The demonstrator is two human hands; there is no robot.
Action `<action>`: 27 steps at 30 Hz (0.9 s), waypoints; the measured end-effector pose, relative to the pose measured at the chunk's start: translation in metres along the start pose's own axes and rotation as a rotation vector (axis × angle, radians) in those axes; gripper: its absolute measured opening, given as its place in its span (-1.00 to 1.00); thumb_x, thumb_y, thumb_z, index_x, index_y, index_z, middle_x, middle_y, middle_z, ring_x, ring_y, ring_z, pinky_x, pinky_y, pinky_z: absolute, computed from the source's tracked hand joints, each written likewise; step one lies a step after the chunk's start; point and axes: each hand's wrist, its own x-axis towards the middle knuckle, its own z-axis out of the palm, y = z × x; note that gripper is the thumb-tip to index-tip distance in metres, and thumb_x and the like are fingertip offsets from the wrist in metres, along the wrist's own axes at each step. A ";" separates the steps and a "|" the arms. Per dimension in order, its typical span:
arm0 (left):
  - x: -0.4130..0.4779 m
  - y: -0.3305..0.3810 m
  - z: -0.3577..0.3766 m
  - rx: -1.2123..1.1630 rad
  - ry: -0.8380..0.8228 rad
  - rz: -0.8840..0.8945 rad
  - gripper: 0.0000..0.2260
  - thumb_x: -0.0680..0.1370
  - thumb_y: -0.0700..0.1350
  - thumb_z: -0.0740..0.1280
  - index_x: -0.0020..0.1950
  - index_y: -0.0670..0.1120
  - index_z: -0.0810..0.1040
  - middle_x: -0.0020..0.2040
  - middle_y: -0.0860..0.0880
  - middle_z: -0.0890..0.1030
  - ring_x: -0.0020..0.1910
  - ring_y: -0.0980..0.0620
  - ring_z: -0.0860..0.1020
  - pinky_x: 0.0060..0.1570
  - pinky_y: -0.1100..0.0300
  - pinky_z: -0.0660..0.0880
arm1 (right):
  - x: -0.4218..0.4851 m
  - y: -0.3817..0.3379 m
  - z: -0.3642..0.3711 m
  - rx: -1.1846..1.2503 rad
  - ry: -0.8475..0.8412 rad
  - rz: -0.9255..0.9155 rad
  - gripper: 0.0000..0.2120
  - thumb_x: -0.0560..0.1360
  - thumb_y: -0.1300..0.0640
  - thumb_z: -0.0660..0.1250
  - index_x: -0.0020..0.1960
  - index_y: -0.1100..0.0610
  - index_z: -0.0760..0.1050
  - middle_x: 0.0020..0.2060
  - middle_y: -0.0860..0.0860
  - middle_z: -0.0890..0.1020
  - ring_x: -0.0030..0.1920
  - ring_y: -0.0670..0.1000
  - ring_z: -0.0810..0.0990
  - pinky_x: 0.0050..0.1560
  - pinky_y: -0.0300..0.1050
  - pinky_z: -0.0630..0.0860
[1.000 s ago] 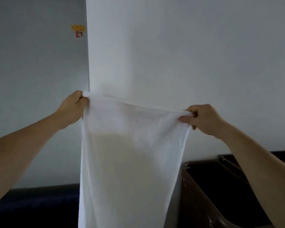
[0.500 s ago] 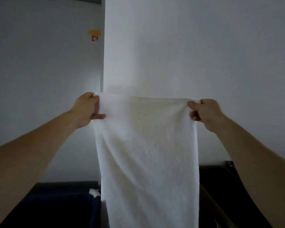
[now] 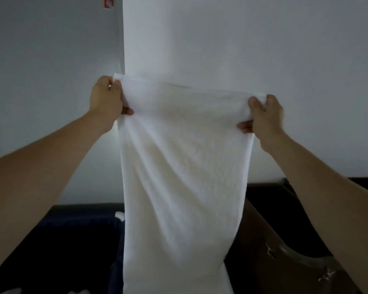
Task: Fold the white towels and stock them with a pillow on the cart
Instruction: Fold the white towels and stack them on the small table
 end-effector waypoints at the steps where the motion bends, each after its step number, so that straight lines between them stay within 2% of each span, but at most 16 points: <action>1: -0.001 -0.003 0.000 0.005 -0.019 -0.002 -0.79 0.68 -0.05 0.18 -0.15 0.00 0.39 -0.21 0.00 0.42 -0.56 0.11 0.55 -0.47 0.01 0.61 | 0.000 0.002 -0.001 -0.002 0.017 -0.022 -0.86 0.63 0.00 0.25 -0.08 0.00 0.38 -0.18 0.06 0.59 -0.52 0.04 0.63 -0.51 0.00 0.58; 3: -0.006 -0.006 0.002 -0.016 -0.054 -0.005 -0.80 0.67 -0.05 0.19 -0.16 0.00 0.40 -0.22 0.01 0.43 -0.55 0.08 0.56 -0.34 -0.13 0.64 | 0.002 0.004 -0.004 0.011 0.072 -0.059 -0.86 0.60 -0.03 0.25 -0.13 -0.07 0.38 -0.20 0.00 0.59 -0.51 0.05 0.64 -0.51 0.01 0.59; 6: -0.009 -0.010 0.003 -0.017 -0.047 -0.046 -0.80 0.67 -0.04 0.19 -0.15 -0.01 0.41 -0.23 0.00 0.44 -0.57 0.08 0.56 -0.16 -0.30 0.61 | 0.004 0.006 -0.006 -0.018 0.055 -0.040 -0.86 0.60 -0.05 0.25 -0.12 -0.08 0.38 -0.12 0.04 0.60 -0.50 0.06 0.64 -0.45 0.10 0.63; 10: -0.009 -0.017 0.004 -0.012 -0.052 -0.046 -0.80 0.66 -0.04 0.20 -0.16 0.00 0.43 -0.21 0.01 0.46 -0.56 0.04 0.58 -0.14 -0.36 0.59 | 0.005 0.015 -0.008 -0.011 0.051 -0.063 -0.87 0.58 -0.08 0.25 -0.12 -0.11 0.39 -0.17 0.00 0.61 -0.45 0.12 0.67 -0.40 0.14 0.65; 14: -0.005 -0.018 0.013 0.013 -0.032 -0.027 -0.81 0.66 -0.03 0.19 -0.14 0.00 0.42 -0.18 0.01 0.46 -0.55 0.05 0.59 -0.21 -0.29 0.62 | 0.011 0.026 -0.008 0.010 0.047 -0.056 -0.88 0.57 -0.08 0.26 -0.12 -0.11 0.40 -0.20 -0.06 0.61 -0.43 0.11 0.68 -0.39 0.15 0.65; 16: -0.002 -0.023 0.020 0.040 -0.024 -0.033 -0.82 0.67 -0.03 0.18 -0.11 -0.03 0.42 -0.14 0.02 0.46 -0.53 0.07 0.60 -0.27 -0.22 0.64 | 0.015 0.033 -0.005 -0.002 0.016 -0.021 -0.87 0.59 -0.07 0.25 -0.12 -0.09 0.39 -0.14 -0.02 0.61 -0.43 0.10 0.69 -0.37 0.18 0.66; 18: 0.001 -0.033 0.028 0.060 -0.031 -0.071 -0.84 0.68 -0.05 0.17 -0.02 -0.10 0.43 -0.10 0.01 0.46 -0.51 0.08 0.61 -0.25 -0.18 0.65 | 0.019 0.043 -0.003 -0.011 -0.013 0.019 -0.85 0.61 -0.05 0.24 -0.11 -0.05 0.39 -0.09 0.02 0.59 -0.42 0.10 0.69 -0.33 0.21 0.66; 20: 0.003 -0.041 0.036 0.063 -0.046 -0.100 -0.84 0.69 -0.05 0.16 0.04 -0.14 0.41 -0.07 -0.01 0.45 -0.43 0.04 0.65 -0.24 -0.12 0.66 | 0.022 0.053 -0.001 0.012 -0.022 0.021 -0.85 0.62 -0.02 0.25 -0.11 -0.03 0.39 -0.08 0.05 0.60 -0.40 0.09 0.70 -0.31 0.19 0.67; 24: 0.010 -0.035 0.046 0.052 -0.004 -0.074 -0.83 0.69 -0.07 0.17 -0.10 -0.02 0.39 -0.03 0.00 0.44 -0.13 -0.09 0.62 -0.40 0.09 0.63 | 0.027 0.060 0.001 0.085 0.043 -0.083 -0.89 0.60 -0.03 0.27 -0.11 -0.10 0.42 -0.12 0.00 0.59 -0.31 -0.03 0.70 -0.31 0.01 0.67; 27: 0.012 -0.019 0.048 0.037 0.035 -0.033 -0.84 0.67 -0.07 0.16 -0.10 0.01 0.38 0.01 0.00 0.46 -0.09 -0.11 0.62 -0.37 0.07 0.64 | 0.036 0.051 -0.001 0.123 0.043 -0.126 -0.90 0.59 -0.04 0.27 -0.10 -0.11 0.42 -0.07 0.07 0.60 -0.26 0.04 0.71 -0.33 -0.04 0.66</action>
